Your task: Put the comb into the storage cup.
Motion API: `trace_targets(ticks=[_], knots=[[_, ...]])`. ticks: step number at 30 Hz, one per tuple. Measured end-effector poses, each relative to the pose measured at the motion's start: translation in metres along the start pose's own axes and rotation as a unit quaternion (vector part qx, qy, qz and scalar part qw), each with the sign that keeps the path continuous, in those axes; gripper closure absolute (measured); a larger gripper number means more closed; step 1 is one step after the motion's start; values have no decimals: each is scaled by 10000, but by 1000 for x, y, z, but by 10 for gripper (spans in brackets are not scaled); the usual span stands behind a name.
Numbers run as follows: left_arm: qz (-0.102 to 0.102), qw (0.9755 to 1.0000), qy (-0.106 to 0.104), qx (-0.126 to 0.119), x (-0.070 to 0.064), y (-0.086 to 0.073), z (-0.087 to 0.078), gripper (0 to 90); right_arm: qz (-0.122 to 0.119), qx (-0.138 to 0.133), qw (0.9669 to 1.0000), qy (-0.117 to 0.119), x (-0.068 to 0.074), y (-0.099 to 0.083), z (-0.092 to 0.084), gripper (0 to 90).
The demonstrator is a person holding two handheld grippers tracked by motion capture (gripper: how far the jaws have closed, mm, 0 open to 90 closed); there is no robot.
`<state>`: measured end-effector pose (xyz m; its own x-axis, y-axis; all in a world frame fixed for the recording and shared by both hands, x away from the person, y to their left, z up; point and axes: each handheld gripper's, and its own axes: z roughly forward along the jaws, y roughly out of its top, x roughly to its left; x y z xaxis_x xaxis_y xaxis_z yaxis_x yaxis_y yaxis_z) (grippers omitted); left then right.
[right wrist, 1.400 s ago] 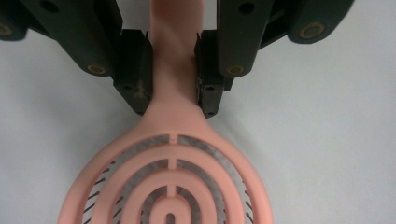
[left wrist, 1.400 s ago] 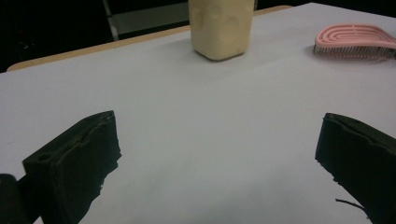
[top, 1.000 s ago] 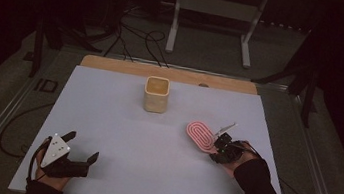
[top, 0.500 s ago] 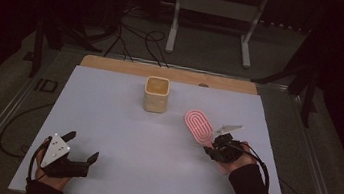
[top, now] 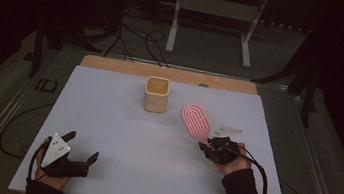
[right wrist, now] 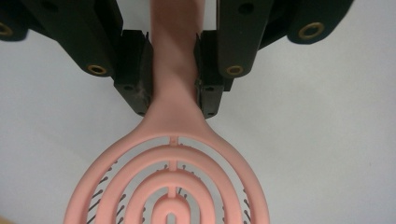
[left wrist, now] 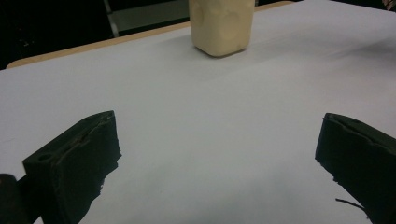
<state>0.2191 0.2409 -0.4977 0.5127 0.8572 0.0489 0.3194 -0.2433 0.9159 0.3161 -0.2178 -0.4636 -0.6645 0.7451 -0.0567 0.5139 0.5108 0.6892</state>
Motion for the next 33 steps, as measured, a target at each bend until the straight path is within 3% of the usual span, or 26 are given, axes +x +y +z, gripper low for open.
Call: trace_targets(ticks=[6,17,30,33], knots=[[22,10000,4,20,0,0,0,2,212,-444,9988,40,0,2,-9,699],[19,10000,31,29,0,0,0,2,237,-738,9970,27,-1,4,-17,699],[56,9999,38,100,-3,3,2,2,440,-1128,9926,124,3,6,-23,699],[-41,10000,42,68,-4,6,3,2,462,-1162,9921,90,4,5,-24,699]])
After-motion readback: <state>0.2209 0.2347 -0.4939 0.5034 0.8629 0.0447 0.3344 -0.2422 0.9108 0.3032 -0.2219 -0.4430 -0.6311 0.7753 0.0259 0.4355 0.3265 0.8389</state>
